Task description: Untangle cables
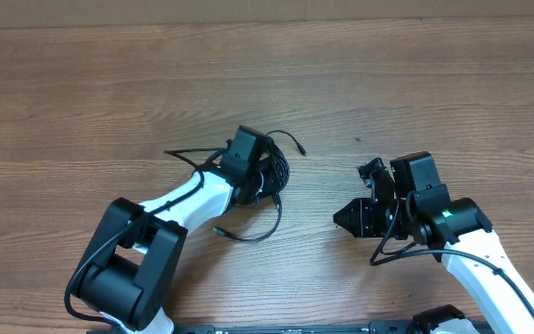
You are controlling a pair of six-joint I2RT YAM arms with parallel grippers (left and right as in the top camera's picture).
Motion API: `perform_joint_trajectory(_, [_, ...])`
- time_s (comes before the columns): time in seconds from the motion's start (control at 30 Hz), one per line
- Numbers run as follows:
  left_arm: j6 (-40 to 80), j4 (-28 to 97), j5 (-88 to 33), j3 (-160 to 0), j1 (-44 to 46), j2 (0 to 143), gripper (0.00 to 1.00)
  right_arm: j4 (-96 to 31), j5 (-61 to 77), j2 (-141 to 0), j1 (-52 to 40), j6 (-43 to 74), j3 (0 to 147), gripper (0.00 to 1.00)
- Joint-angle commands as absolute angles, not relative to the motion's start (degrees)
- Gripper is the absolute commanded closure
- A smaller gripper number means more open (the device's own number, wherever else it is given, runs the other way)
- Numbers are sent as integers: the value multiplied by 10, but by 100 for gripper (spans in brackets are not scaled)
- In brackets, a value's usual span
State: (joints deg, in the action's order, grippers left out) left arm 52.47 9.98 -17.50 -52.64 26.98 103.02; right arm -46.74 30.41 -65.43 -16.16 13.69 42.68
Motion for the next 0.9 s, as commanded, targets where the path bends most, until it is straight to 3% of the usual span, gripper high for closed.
perform_joint_trajectory(0.0, [615,97,-309,-527,238,1010,96,-464,300,-653,-161,138,422,87])
perform_joint_trajectory(0.1, [669,107,-421,-527,215,995,95,-464,300,-653,-161,138,422,87])
perform_joint_trajectory(0.2, [642,110,-480,-527,206,983,95,-464,300,-653,-161,138,422,87])
perform_joint_trajectory(0.47, [643,135,-473,-527,216,912,94,-464,300,-653,-161,137,422,87])
perform_joint_trajectory(0.73, [647,152,-358,-527,258,816,92,-464,300,-653,-161,137,422,87])
perform_joint_trajectory(0.77, [644,153,-346,-527,262,807,87,-464,300,-653,-161,137,422,87])
perform_joint_trajectory(0.87, [641,180,-291,-527,272,776,45,-465,300,-653,-161,137,422,87])
